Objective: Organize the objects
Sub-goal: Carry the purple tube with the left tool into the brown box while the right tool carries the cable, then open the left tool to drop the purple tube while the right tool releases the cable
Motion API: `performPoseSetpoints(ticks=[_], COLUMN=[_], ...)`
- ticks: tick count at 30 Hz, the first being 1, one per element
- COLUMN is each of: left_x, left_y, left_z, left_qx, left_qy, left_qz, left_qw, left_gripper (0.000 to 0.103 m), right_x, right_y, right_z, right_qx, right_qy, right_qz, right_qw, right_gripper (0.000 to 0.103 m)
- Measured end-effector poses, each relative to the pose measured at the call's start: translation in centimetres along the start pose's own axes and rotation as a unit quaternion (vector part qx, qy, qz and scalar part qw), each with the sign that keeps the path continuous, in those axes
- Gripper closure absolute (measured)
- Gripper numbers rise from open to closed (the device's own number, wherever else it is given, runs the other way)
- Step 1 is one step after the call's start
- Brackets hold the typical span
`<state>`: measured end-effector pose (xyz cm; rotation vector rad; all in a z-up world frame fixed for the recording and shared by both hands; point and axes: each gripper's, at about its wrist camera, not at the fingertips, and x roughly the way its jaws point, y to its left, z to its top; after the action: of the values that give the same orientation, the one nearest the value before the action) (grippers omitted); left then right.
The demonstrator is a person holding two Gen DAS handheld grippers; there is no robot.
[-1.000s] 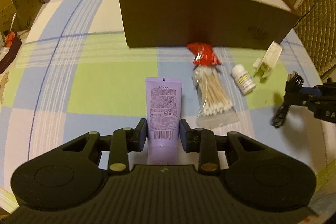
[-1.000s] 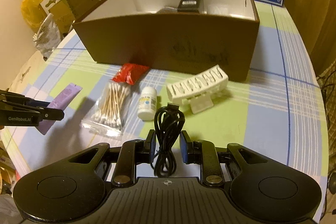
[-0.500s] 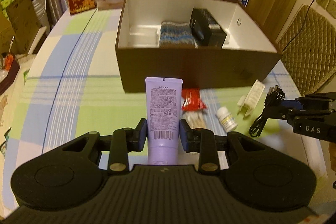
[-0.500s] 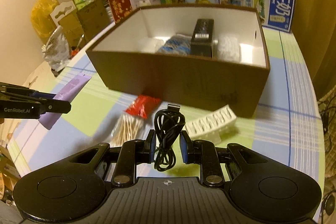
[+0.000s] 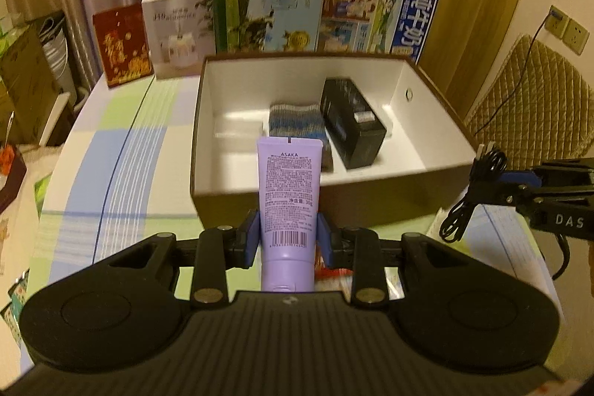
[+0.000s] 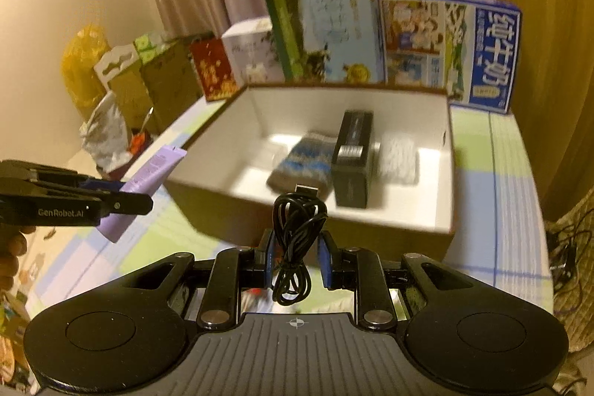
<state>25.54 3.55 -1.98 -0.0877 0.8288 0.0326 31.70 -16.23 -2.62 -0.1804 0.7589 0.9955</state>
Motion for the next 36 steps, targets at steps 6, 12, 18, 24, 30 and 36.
performPoseSetpoints(ticks=[6,12,18,24,30,36], left_x=[1.1,2.9,5.1,8.1,11.1,13.7], left_y=[0.3,0.9,1.3,2.0,2.5,2.6], left_z=[2.4,4.7,6.1,6.2,5.9,5.8], left_qx=[0.0,-0.01,-0.015,-0.026,-0.034,-0.034], left_qy=[-0.014,-0.018,-0.011,0.017,0.052,0.082], left_qz=[0.002,0.007,0.022,0.031,0.039,0.045], left_qw=[0.9999,0.9998,0.9996,0.999,0.9973,0.995], left_gripper=[0.076,0.076,0.076,0.076,0.076,0.075], right_x=[-0.2,1.1,4.0,6.9,8.9,10.2], right_y=[-1.6,-3.1,-4.4,-5.5,-6.2,-7.0], right_z=[3.1,5.0,5.0,4.3,3.7,3.6], right_qx=[0.004,0.006,0.008,0.015,0.016,0.022], right_qy=[-0.033,-0.04,-0.015,0.018,0.045,0.066], right_qz=[-0.024,-0.044,-0.062,-0.073,-0.081,-0.091], right_qw=[0.999,0.998,0.998,0.997,0.996,0.994], right_gripper=[0.082,0.082,0.082,0.082,0.082,0.082])
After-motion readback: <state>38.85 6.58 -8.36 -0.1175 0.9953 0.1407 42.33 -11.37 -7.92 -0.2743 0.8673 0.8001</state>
